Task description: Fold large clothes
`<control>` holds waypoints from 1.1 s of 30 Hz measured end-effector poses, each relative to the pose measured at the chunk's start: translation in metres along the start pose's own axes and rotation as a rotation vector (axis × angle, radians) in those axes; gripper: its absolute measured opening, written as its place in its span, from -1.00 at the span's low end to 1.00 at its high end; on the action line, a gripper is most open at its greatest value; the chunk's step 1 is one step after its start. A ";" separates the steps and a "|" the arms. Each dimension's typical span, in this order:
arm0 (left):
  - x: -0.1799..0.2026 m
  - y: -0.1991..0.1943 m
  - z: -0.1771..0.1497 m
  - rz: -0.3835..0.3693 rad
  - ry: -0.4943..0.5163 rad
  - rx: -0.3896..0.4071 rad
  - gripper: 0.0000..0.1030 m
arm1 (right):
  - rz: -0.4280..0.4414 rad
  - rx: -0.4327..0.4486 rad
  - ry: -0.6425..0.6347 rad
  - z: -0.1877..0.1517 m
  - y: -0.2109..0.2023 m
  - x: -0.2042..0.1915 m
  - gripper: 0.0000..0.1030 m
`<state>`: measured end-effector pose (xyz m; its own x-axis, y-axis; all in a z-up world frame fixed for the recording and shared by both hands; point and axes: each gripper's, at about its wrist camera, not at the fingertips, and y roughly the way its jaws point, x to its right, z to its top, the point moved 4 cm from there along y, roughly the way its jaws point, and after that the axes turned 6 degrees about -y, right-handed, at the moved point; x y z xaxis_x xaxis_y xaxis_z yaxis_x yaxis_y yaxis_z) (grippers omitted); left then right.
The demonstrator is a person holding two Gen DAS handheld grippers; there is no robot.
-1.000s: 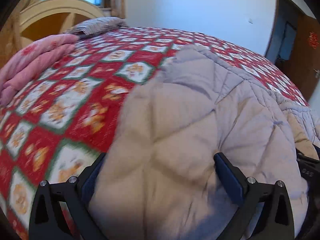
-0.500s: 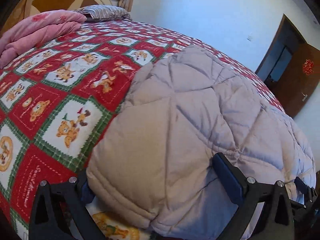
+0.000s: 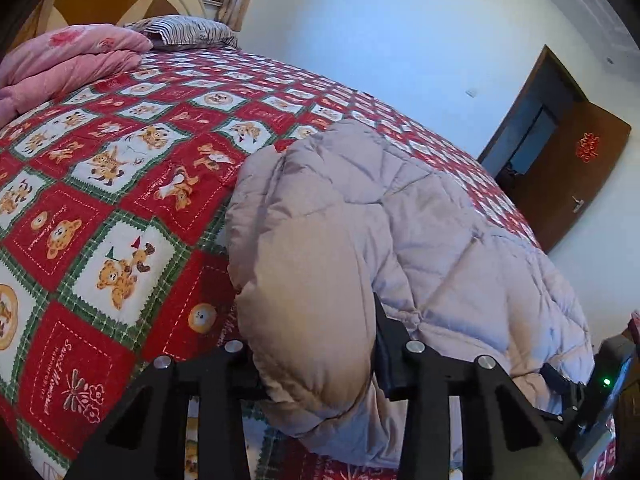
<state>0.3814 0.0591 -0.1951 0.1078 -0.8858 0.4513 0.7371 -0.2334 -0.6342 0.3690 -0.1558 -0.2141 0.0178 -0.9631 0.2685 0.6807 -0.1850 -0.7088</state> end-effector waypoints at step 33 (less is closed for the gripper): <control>-0.053 -0.155 0.061 -0.059 0.075 0.267 -0.63 | 0.150 0.165 -0.035 -0.006 -0.099 -0.042 0.99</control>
<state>0.3024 0.1669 -0.0821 0.0170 -0.9033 0.4286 0.8913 -0.1806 -0.4160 0.2963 -0.0987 -0.1590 0.1510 -0.9696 0.1923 0.7792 -0.0029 -0.6268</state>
